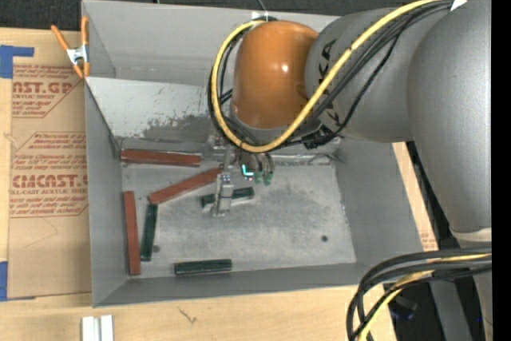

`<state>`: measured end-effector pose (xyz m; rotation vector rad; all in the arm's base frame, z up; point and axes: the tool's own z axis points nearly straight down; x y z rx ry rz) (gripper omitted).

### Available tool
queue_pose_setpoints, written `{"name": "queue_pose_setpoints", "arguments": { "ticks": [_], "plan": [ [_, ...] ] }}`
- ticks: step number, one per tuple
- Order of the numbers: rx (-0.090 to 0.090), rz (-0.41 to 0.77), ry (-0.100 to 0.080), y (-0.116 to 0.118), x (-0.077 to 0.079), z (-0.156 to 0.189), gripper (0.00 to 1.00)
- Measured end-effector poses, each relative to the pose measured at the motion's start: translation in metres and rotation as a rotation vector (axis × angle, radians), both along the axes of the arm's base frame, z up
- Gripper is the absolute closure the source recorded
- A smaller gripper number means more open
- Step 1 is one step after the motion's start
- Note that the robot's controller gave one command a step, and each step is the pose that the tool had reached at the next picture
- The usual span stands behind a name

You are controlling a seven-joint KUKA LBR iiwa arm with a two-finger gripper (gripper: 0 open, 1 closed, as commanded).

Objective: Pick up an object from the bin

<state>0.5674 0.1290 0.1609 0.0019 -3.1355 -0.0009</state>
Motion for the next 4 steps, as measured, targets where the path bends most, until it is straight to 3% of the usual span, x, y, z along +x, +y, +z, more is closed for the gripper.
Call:
{"name": "queue_pose_setpoints", "arguments": {
  "ticks": [1,2,3,4],
  "plan": [
    [0.000,0.000,-0.004,0.000,0.001,0.003,0.00],
    [-0.001,-0.055,-0.003,0.010,-0.009,0.065,0.00],
    [0.006,0.430,-0.011,-0.010,0.009,-0.091,1.00],
    [0.003,0.431,-0.006,-0.012,0.008,-0.091,0.00]
  ]
}}
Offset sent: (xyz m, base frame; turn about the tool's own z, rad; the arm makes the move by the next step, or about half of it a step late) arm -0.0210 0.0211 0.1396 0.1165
